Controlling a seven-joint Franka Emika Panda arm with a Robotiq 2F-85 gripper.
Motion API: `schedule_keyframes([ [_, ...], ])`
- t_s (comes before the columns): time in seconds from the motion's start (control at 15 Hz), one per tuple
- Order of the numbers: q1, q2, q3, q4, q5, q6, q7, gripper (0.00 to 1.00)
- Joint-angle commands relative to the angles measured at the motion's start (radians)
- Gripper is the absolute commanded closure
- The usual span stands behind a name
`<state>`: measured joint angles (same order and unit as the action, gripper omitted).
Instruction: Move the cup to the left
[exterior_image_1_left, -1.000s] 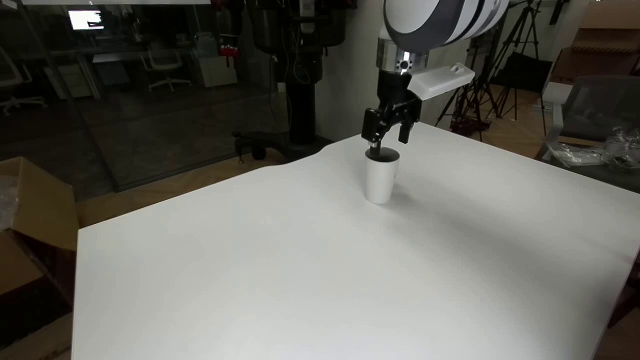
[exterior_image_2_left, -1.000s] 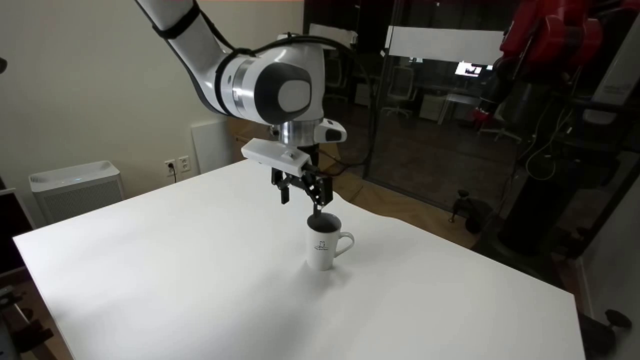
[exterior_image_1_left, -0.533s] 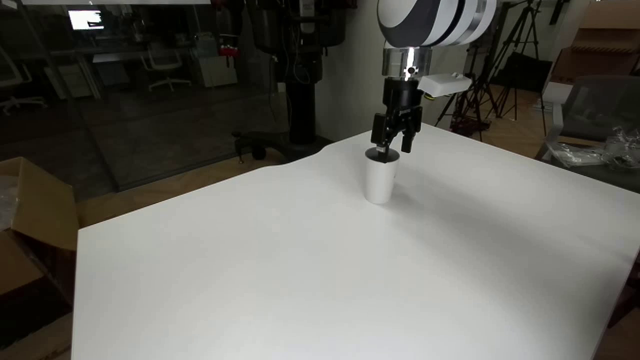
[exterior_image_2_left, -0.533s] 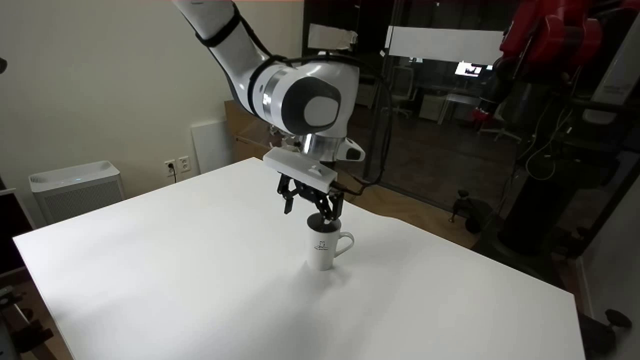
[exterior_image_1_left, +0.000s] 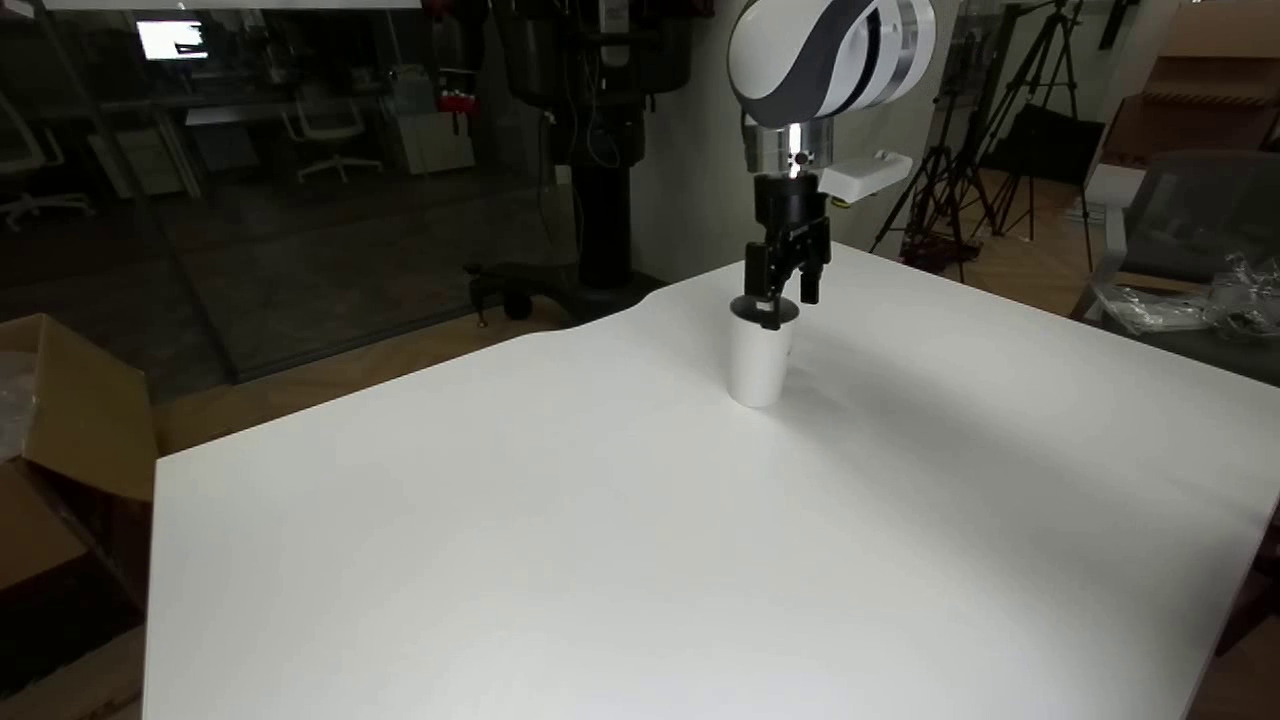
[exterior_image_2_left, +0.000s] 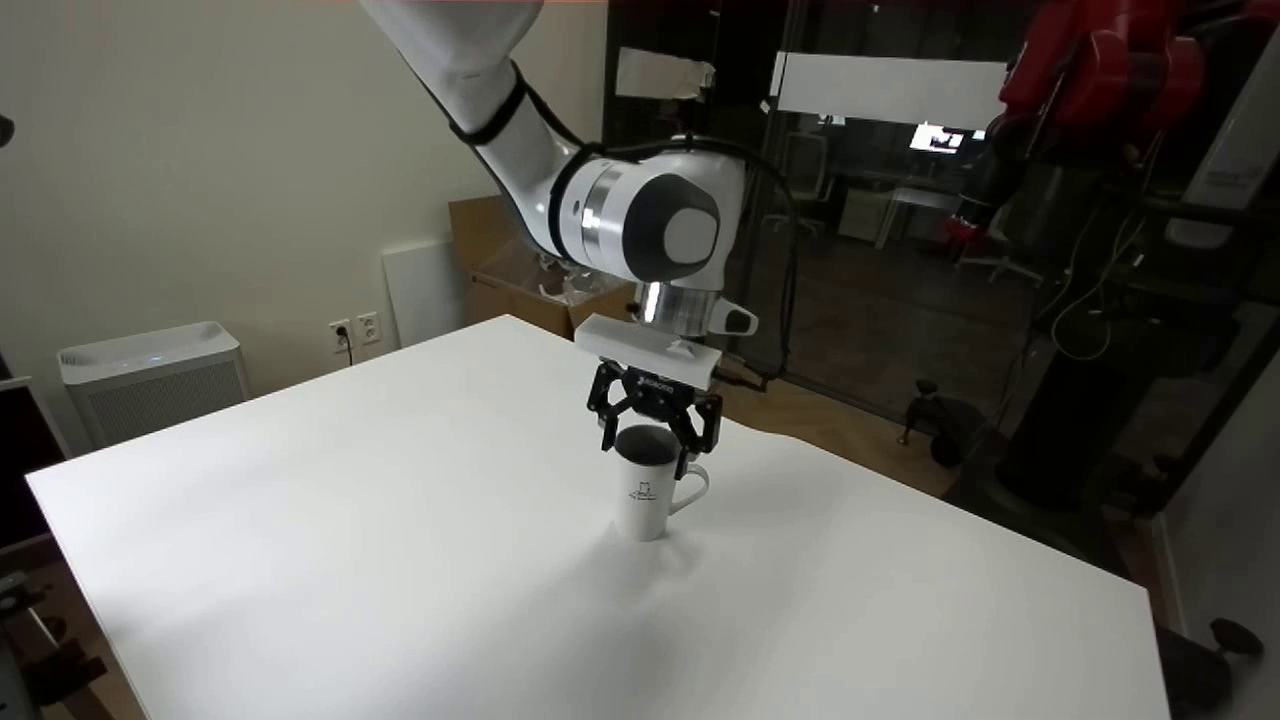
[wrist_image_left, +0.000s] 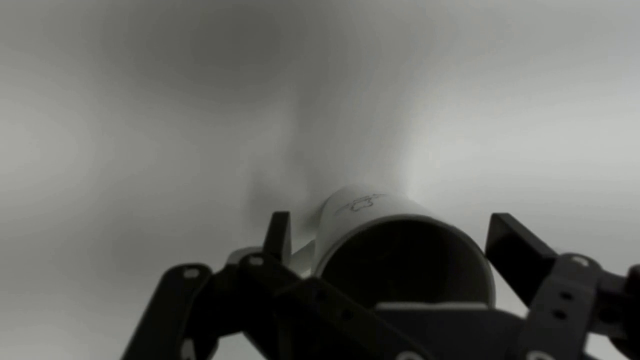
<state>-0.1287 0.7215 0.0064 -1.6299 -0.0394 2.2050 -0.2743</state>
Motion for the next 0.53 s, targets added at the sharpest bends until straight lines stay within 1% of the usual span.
schedule_keyframes([
  [0.0,0.044,0.043,-0.017,0.1,-0.055,-0.059,0.021,0.0],
  [0.27,0.083,0.028,-0.025,0.103,-0.102,-0.056,0.045,0.0],
  [0.47,0.092,0.045,-0.019,0.132,-0.099,-0.087,0.04,0.0],
])
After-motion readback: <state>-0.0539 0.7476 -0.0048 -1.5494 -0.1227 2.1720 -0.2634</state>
